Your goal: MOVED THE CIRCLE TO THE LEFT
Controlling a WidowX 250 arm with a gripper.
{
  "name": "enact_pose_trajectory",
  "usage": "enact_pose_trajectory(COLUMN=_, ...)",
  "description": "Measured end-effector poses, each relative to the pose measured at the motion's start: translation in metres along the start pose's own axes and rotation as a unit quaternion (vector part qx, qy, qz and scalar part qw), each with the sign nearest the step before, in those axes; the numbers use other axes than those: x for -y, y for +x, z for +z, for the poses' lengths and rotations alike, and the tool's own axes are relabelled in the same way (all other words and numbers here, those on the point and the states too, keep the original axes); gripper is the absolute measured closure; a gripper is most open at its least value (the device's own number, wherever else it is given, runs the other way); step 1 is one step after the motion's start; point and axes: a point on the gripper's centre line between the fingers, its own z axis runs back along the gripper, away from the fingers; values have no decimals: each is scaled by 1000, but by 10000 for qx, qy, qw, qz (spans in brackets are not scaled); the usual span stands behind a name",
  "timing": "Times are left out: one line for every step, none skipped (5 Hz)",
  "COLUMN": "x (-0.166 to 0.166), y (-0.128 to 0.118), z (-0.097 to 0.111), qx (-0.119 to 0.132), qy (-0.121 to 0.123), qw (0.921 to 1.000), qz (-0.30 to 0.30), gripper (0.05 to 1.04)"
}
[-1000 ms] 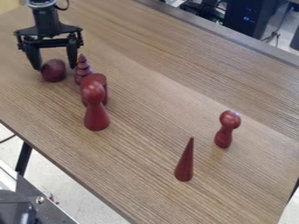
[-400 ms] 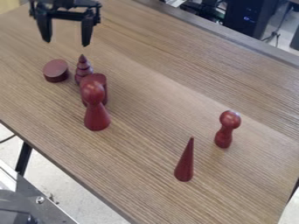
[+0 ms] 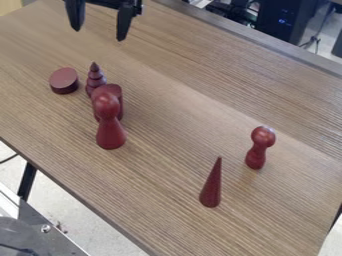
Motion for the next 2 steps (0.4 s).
enact_pose_trajectory(x=12, y=-4, z=0, qx=-195, qy=-383, qw=9980, qz=-469, gripper=83)
enact_pose_trajectory(x=15, y=-3, z=-14, qx=-760, qy=-834, qw=9922, qz=-522, gripper=83)
